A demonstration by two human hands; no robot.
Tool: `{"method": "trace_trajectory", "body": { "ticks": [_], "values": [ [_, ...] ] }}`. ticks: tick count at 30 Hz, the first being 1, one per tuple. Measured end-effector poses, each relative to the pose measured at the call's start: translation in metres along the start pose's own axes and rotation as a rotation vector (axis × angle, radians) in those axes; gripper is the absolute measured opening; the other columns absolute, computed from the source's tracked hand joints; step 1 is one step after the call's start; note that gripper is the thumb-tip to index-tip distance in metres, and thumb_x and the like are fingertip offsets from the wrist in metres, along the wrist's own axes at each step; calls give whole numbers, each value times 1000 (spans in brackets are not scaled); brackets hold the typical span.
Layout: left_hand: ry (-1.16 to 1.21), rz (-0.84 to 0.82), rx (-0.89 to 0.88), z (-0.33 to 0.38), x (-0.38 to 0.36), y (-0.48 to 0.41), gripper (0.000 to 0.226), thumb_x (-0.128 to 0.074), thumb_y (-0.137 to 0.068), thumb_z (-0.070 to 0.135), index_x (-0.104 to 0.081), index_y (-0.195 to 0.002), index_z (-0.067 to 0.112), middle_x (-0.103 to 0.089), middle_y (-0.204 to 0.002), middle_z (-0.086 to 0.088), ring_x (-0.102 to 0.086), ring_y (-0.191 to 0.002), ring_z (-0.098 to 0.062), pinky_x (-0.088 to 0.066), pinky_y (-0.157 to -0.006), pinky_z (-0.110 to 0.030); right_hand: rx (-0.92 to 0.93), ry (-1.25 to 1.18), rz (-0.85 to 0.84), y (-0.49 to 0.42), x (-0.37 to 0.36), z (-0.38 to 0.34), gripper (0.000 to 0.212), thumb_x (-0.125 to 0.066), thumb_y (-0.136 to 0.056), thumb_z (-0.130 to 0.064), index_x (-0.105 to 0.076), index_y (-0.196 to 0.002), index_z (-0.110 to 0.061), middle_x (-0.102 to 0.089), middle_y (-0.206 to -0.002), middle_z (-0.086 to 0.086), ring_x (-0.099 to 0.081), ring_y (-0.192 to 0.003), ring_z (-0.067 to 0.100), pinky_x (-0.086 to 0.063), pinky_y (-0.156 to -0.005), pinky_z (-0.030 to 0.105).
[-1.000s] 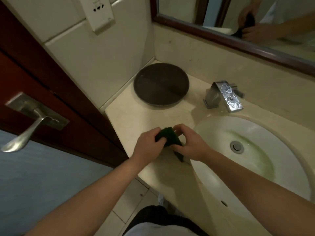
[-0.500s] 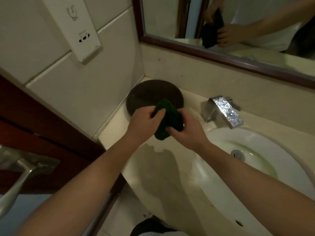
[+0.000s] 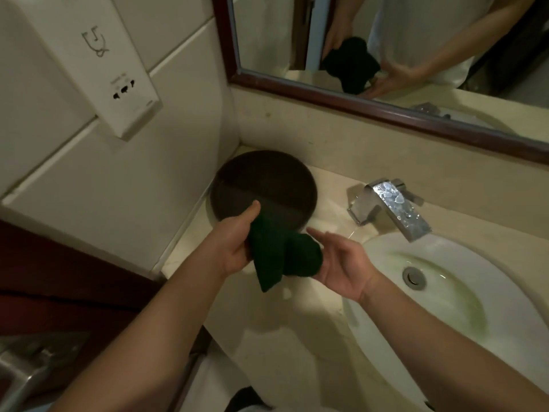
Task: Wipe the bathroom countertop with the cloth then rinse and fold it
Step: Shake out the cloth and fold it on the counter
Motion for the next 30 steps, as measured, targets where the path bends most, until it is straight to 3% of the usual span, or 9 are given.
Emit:
{"method": "trace_trajectory", "body": {
  "ticks": [3,7,9,11,13,16,23,26,30],
  "values": [
    [-158,25,-67,-7,14,-1,57,-71,-82,2,-42,-130,14,-55,-129,-18,-62,-109,-33,-58,-83,-38,-1,234,302,5,17,-7,93,-69,-78,2,-23,-153,-27,-32,-154,18,-59,-117,38,-59,-82,45],
    [-617,196,-248,-7,17,5,64,-72,-77,-5,-44,-123,30,-46,-129,-3,-58,-109,-25,-56,-91,-41,-22,727,544,18,22,-34,92,-80,-76,-9,-30,-148,-37,-52,-128,11,-64,-102,29,-59,-75,42],
    [-757,187,-386,-3,6,11,50,-67,-82,-3,-55,-116,31,-50,-127,4,-59,-109,-20,-55,-92,-38,56,944,541,22,7,-43,72,-78,-80,-18,-43,-141,-36,-53,-120,3,-58,-102,21,-54,-69,30],
    [-826,106,-460,2,-7,17,40,-58,-85,-6,-63,-105,29,-60,-117,5,-60,-108,-16,-54,-94,-35,174,1199,474,24,-10,-48,55,-76,-82,-24,-56,-130,-38,-51,-121,-4,-54,-106,16,-54,-80,29],
    [-875,34,-430,6,-16,22,39,-51,-87,-7,-68,-100,26,-65,-108,4,-62,-105,-15,-55,-92,-35,252,1464,404,25,-22,-49,44,-75,-81,-25,-63,-123,-34,-51,-114,-11,-54,-105,10,-50,-89,25],
    [-998,-48,-384,9,-26,24,35,-59,-86,2,-67,-112,25,-62,-112,3,-60,-105,-14,-55,-93,-36,323,1740,418,19,-25,-50,42,-75,-79,-26,-66,-121,-28,-52,-109,-5,-54,-100,12,-42,-80,18],
    [-1222,-75,-587,16,-47,19,51,-73,-78,7,-60,-126,21,-45,-123,6,-52,-107,-9,-46,-100,-25,204,2014,588,0,-26,-62,22,-73,-78,-36,-71,-97,-24,-45,-105,4,-56,-82,20,-42,-60,25],
    [-1328,4,-674,23,-49,11,45,-67,-83,5,-60,-125,20,-47,-123,4,-48,-111,-12,-45,-100,-28,299,2143,597,0,-41,-74,22,-68,-75,-47,-66,-88,-30,-45,-104,-4,-43,-102,21,-40,-78,29],
    [-1488,157,-751,37,-39,6,27,-59,-88,21,-64,-113,29,-57,-108,8,-43,-110,-18,-39,-95,-37,289,1799,469,-9,-46,-84,25,-77,-71,-34,-61,-80,-18,-62,-83,-1,-60,-81,20,-51,-69,40]
  ]
}}
Point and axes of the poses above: each hand's wrist, its own y-axis away from the middle knuckle, its own x-axis out of the back of the hand, z = x × y, the point moved 7 cm from there along -y, towards the middle knuckle
